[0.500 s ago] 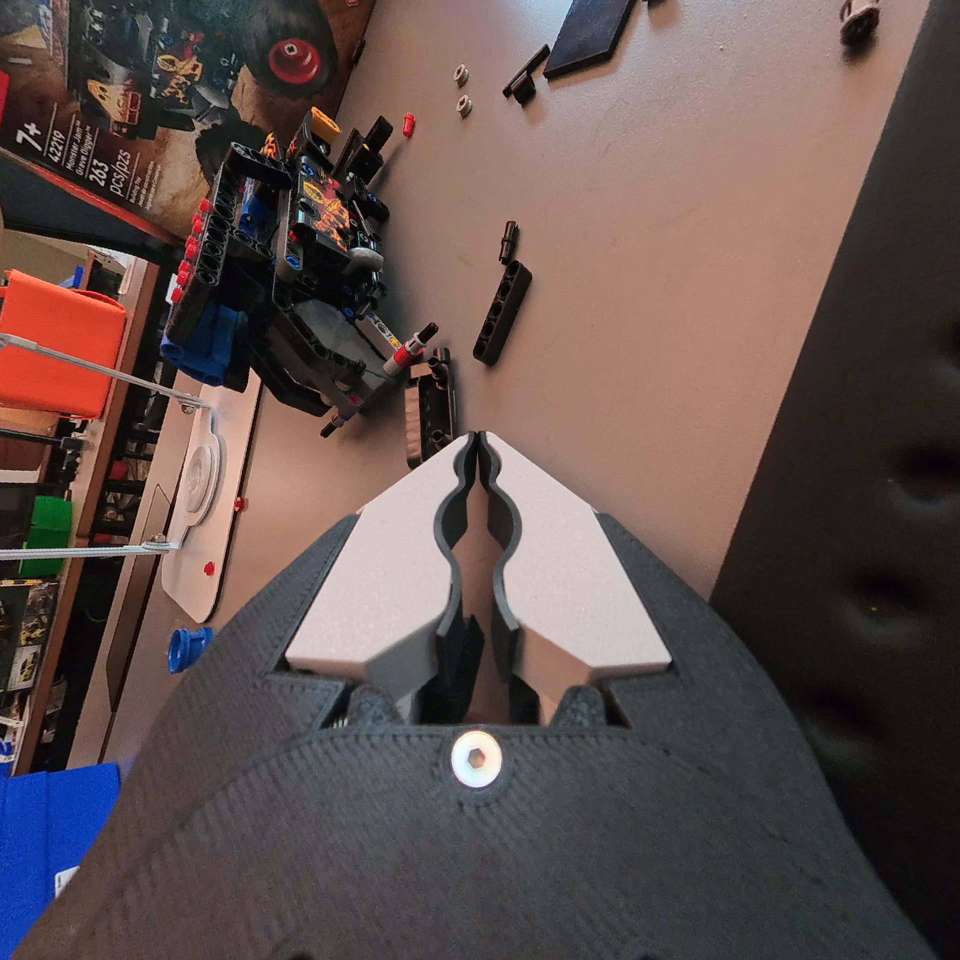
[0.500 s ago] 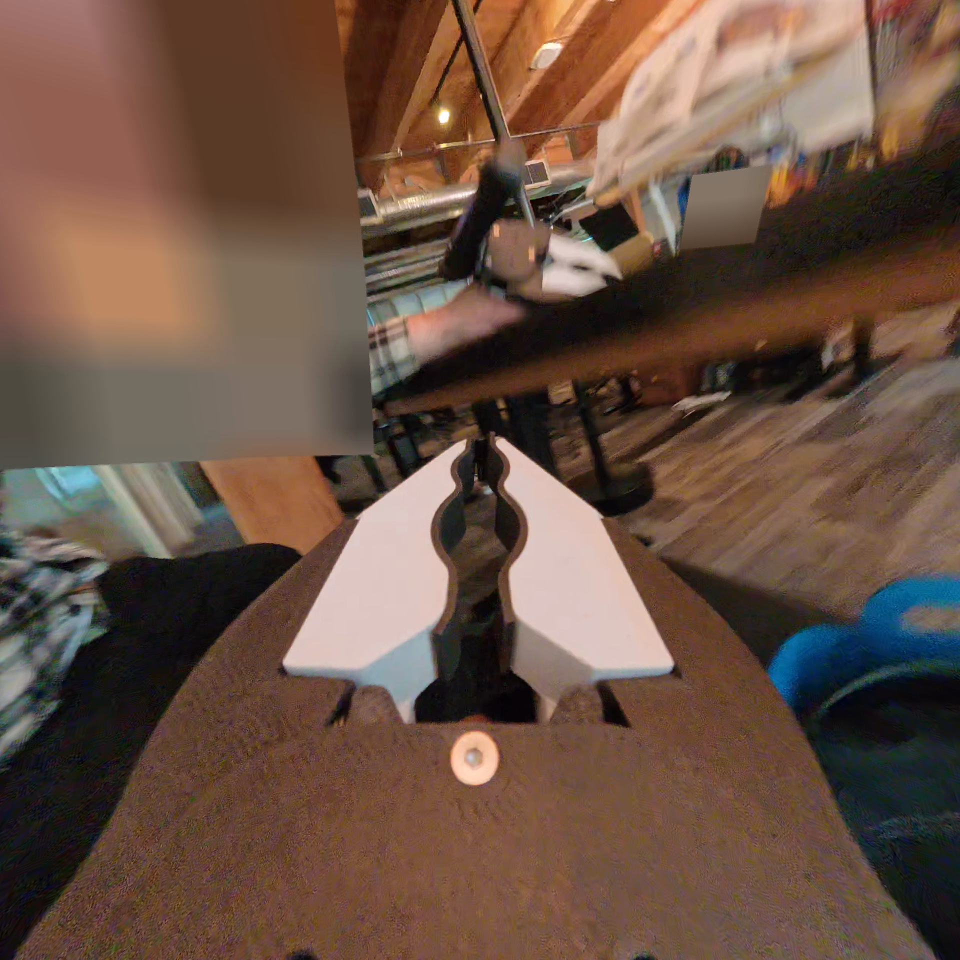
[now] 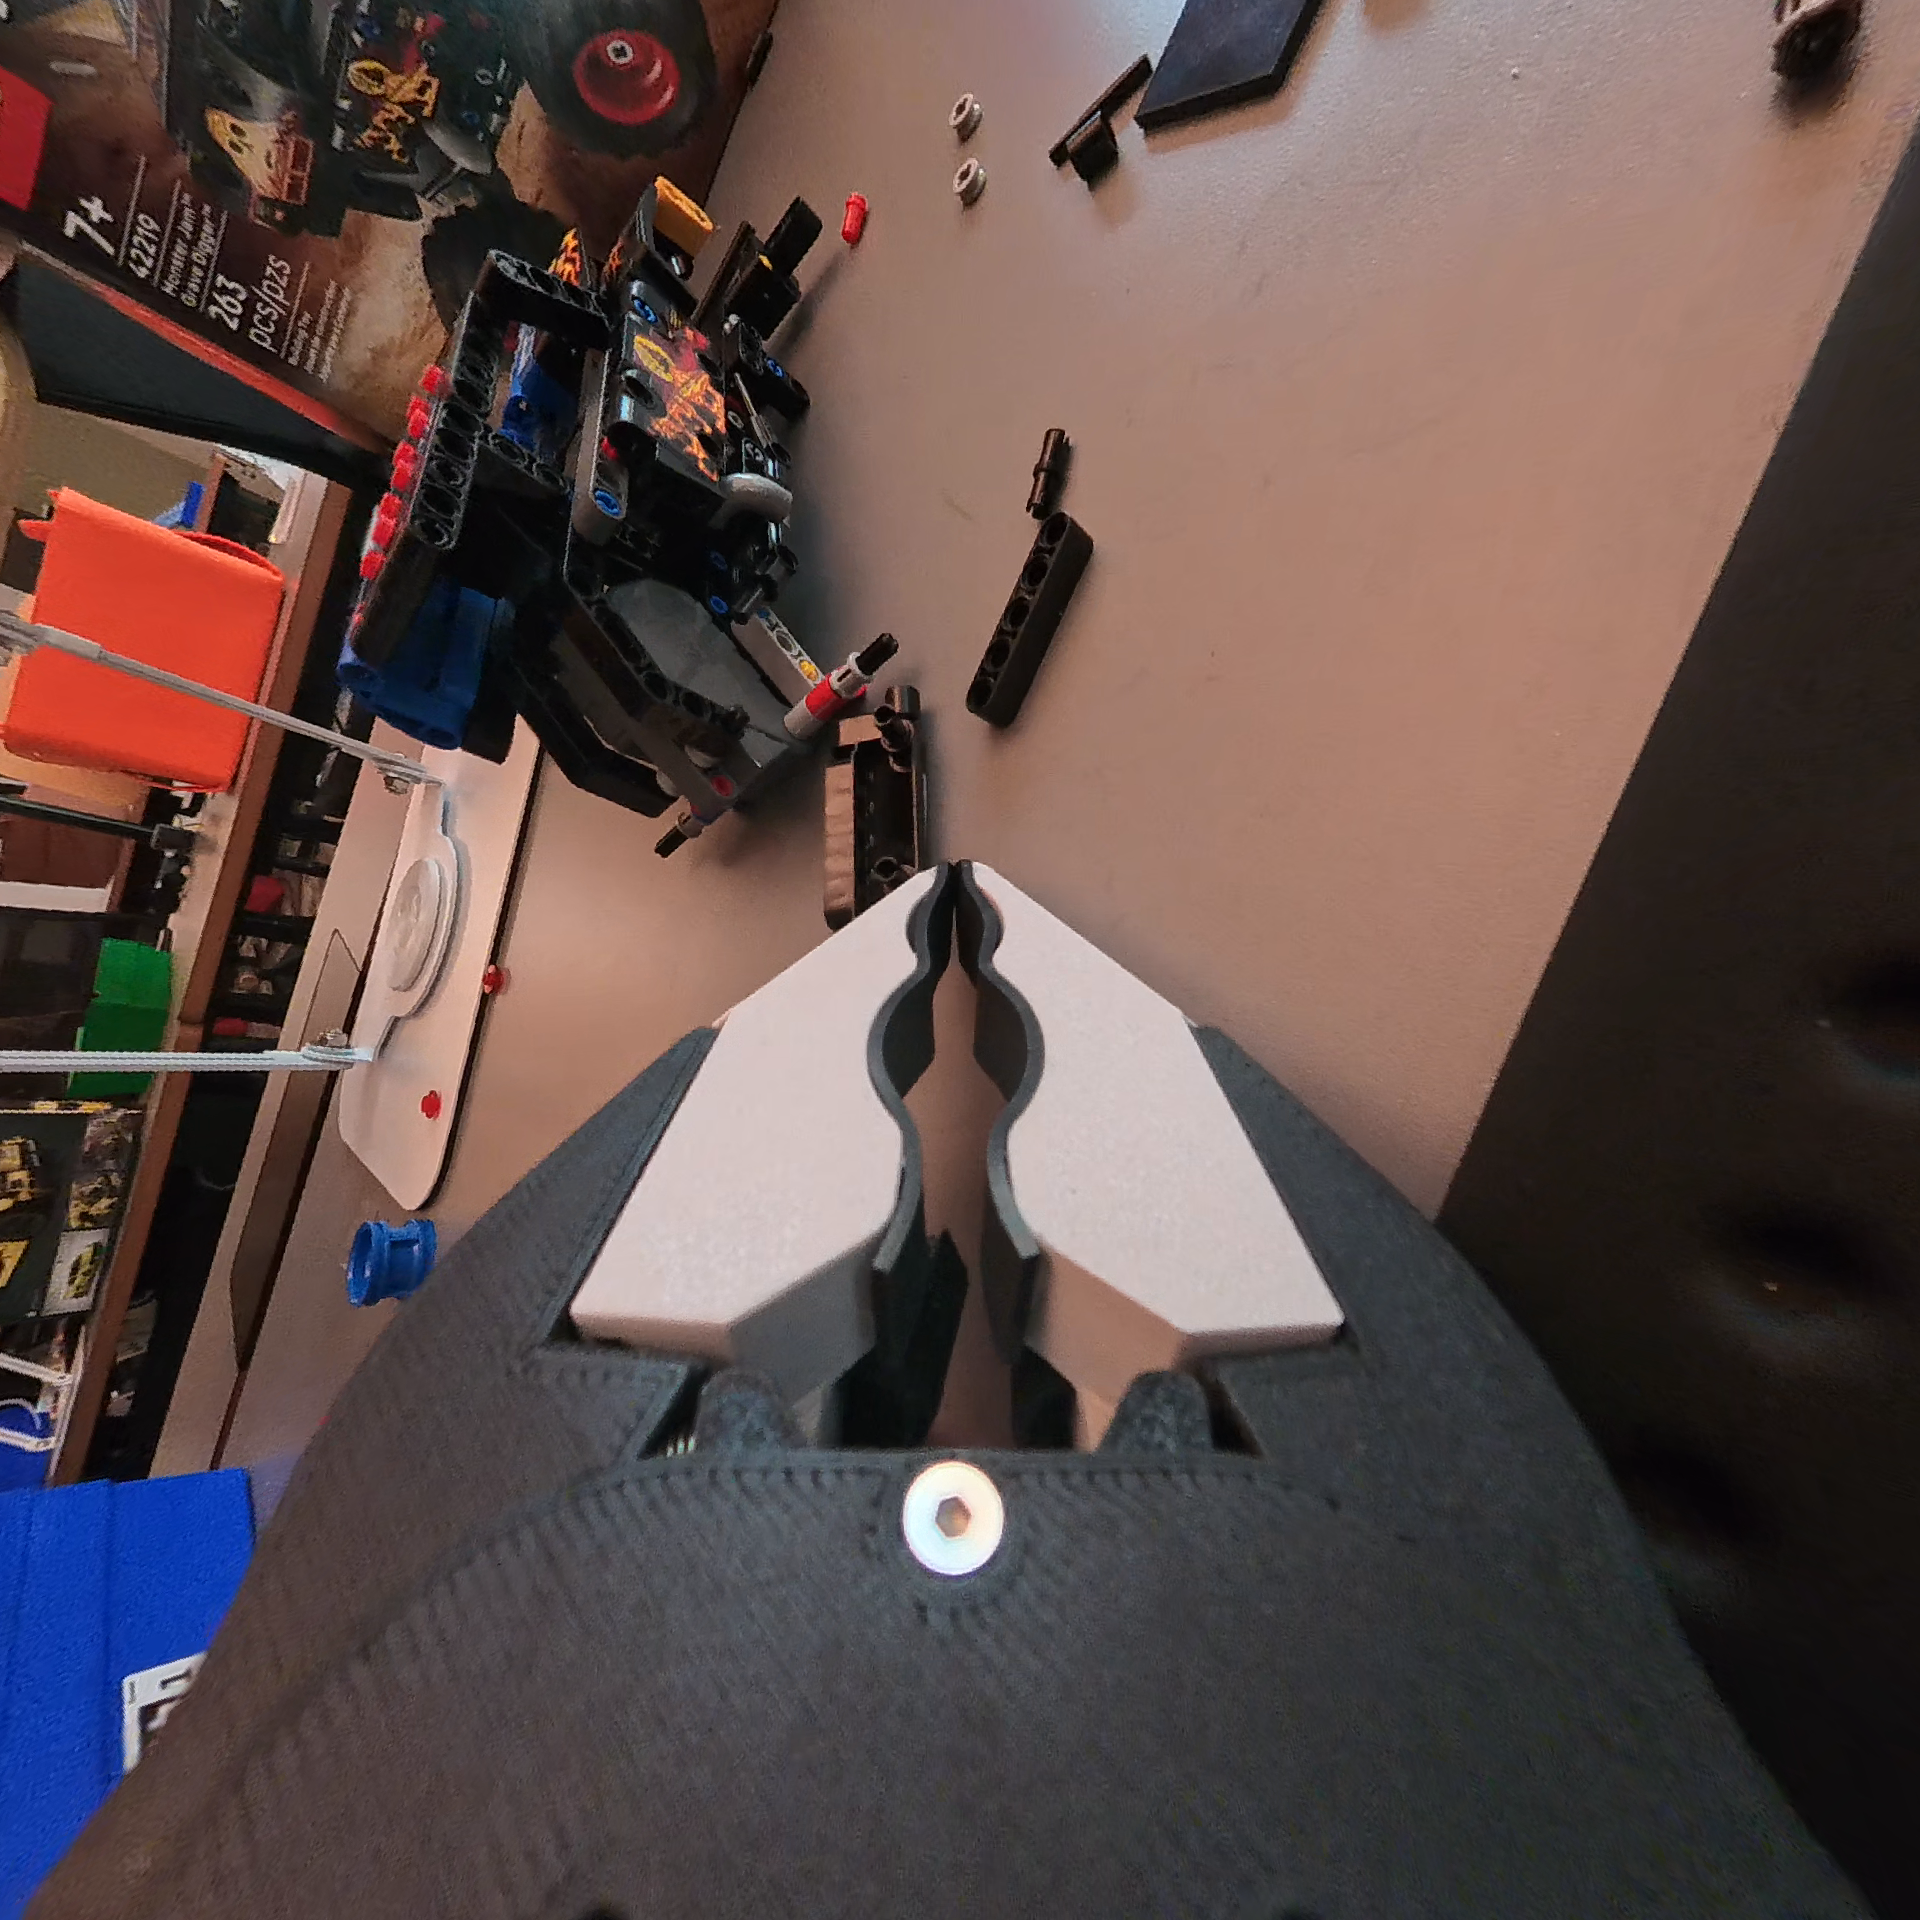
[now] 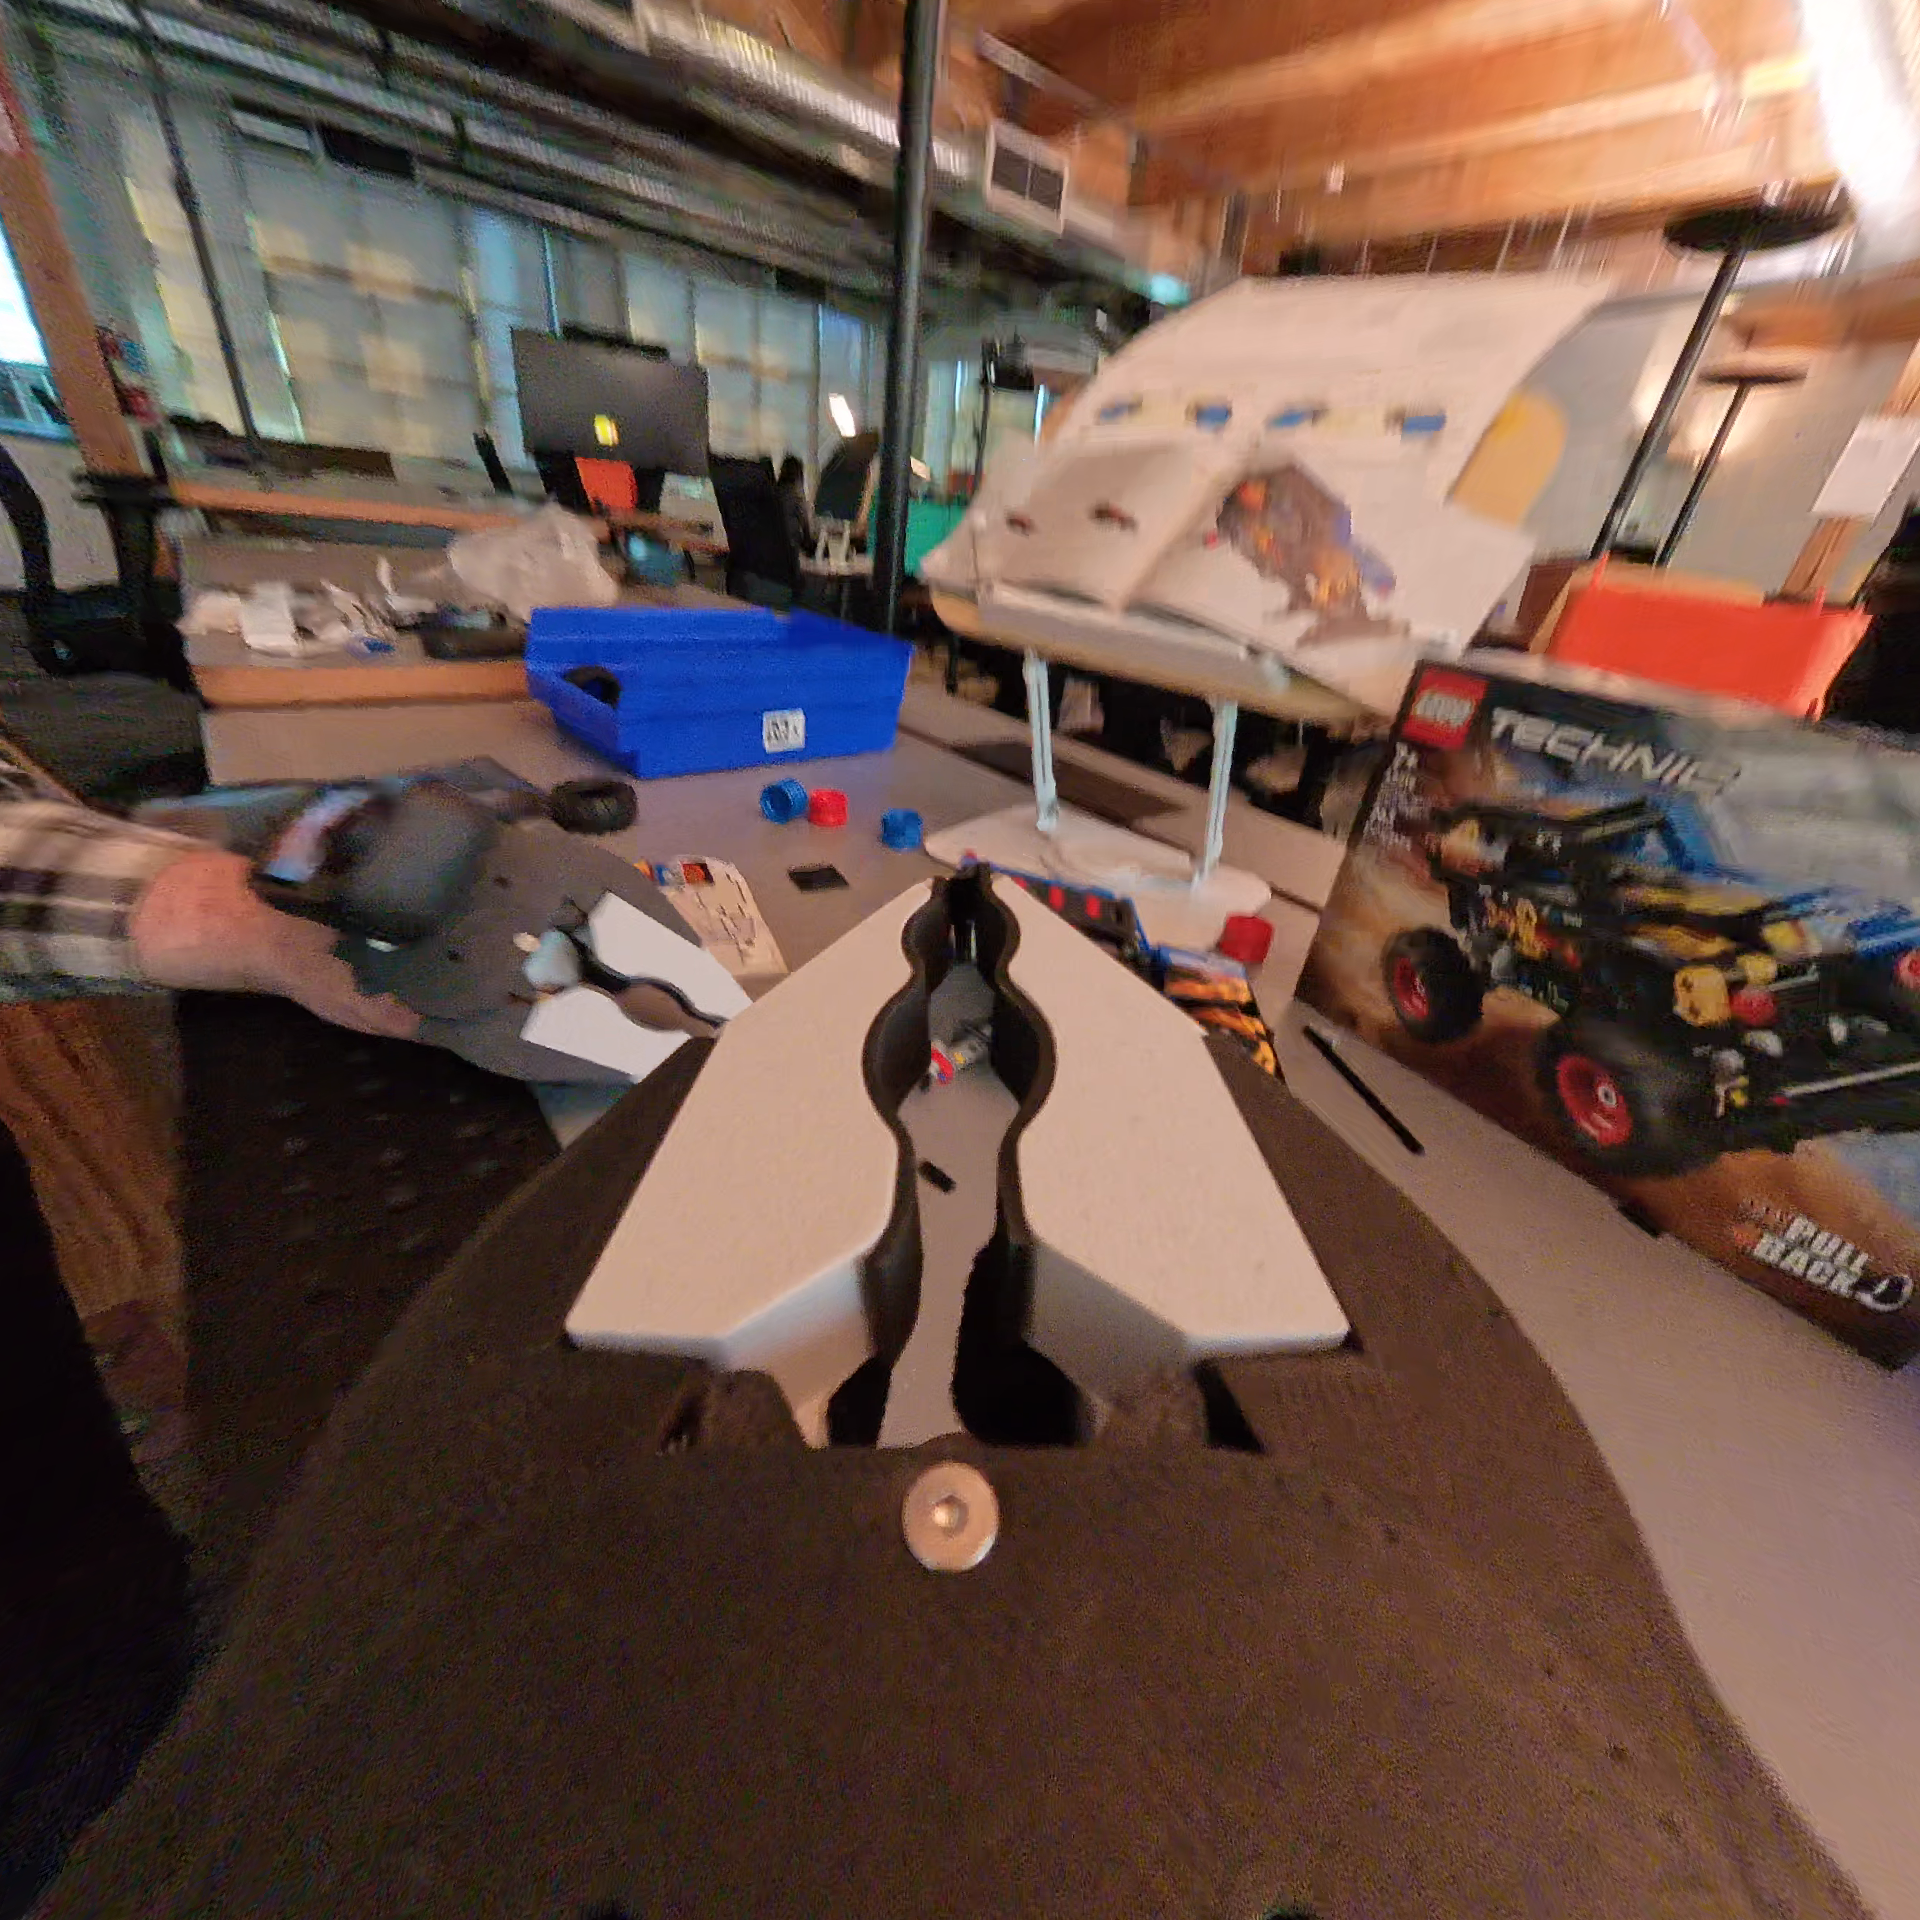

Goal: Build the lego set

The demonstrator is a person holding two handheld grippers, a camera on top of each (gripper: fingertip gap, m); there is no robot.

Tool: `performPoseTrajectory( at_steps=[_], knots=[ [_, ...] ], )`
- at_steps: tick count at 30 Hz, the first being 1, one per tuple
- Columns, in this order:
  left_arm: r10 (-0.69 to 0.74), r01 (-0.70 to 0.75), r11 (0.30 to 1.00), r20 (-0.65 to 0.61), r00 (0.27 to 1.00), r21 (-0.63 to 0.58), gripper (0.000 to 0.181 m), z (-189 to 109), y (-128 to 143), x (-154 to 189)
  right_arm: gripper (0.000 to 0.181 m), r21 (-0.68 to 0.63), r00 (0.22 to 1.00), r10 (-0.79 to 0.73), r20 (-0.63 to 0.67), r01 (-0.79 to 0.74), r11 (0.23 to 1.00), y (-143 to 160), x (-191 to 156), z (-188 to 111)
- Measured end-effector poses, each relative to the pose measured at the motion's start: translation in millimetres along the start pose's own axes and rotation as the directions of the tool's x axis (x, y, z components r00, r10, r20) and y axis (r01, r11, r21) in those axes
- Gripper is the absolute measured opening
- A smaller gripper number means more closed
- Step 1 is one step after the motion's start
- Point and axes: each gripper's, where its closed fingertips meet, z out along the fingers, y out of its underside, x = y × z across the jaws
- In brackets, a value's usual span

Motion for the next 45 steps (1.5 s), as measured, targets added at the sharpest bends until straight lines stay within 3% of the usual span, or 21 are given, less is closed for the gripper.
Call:
performPoseTrajectory(
  at_steps=[4,11,23,34,38,41,43,45],
  knots=[
    [-0.002,0.002,1.000,0.003,1.000,0.002,0.000,0,0,0,0.002,-0.096,0.996,0.083,0.012,-0.081,0.992,37,21,23],
    [-0.019,0.019,1.000,0.004,1.000,0.001,0.000,0,0,-2,0.002,-0.244,0.990,0.140,0.011,-0.133,0.961,75,21,28],
    [-0.044,0.044,0.999,0.019,0.999,0.030,0.009,-5,-3,-6,0.002,-0.371,0.994,0.082,0.078,-0.048,0.927,97,1,34],
    [-0.131,0.133,0.963,-0.026,0.991,0.234,0.029,-29,-34,-15,0.002,-0.373,0.971,0.137,0.197,-0.055,0.926,97,-16,32],
    [-0.083,0.089,0.940,-0.031,0.996,0.329,0.032,-40,-51,-12,0.002,-0.370,0.938,0.285,0.196,-0.199,0.907,89,-14,33],
    [-0.048,0.047,0.920,-0.008,0.999,0.388,0.034,-48,-64,-15,0.002,-0.358,0.837,0.487,0.251,-0.387,0.850,63,-30,44],
    [-0.025,0.026,0.908,-0.009,1.000,0.418,0.035,-53,-72,-14,0.002,-0.432,0.778,0.558,0.288,-0.414,0.801,65,-50,55],
    [0.014,-0.007,0.904,-0.013,1.000,0.428,0.034,-55,-76,-10,0.002,-0.526,0.781,0.565,0.267,-0.373,0.764,82,-64,66]
  ],
)
